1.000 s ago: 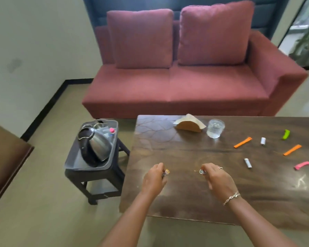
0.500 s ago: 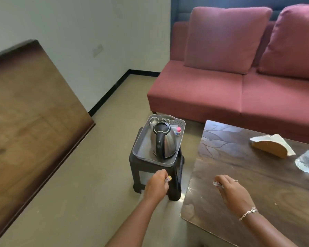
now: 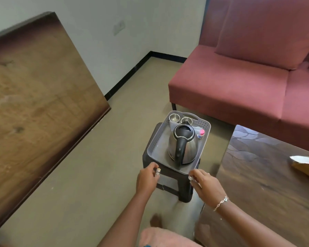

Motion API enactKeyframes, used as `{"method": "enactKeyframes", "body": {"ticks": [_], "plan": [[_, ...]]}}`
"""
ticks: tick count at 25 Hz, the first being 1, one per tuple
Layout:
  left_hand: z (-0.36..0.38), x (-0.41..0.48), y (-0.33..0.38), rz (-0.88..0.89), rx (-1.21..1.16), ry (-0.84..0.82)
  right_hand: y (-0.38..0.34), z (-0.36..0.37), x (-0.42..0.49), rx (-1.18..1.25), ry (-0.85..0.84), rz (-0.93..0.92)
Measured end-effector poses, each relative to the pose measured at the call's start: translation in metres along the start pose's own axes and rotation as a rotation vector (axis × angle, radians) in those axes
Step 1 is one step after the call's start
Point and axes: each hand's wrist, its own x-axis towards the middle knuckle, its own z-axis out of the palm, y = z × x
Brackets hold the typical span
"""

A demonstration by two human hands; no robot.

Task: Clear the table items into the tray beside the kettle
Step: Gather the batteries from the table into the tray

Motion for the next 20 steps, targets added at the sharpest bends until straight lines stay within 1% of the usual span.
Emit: {"method": "enactKeyframes", "body": {"ticks": [4, 8, 11, 13, 17, 20], "plan": [[-0.007, 0.057, -0.012, -0.072, -0.048, -0.029, -0.029, 0.028, 0.059, 0.144, -0.018, 0.057], [-0.003, 0.123, -0.030, -0.110, -0.045, -0.114, -0.052, 0.069, 0.127, 0.229, -0.054, 0.234], [0.011, 0.168, -0.041, -0.175, -0.075, -0.171, -0.059, 0.100, 0.180, 0.229, -0.106, 0.346], [0.021, 0.191, -0.043, -0.184, -0.073, -0.195, -0.058, 0.115, 0.208, 0.198, -0.153, 0.399], [0.049, 0.227, -0.048, -0.151, 0.029, -0.274, -0.038, 0.141, 0.256, 0.166, -0.208, 0.495], [0.068, 0.236, -0.052, -0.197, 0.067, -0.333, -0.023, 0.156, 0.274, 0.124, -0.251, 0.530]]}}
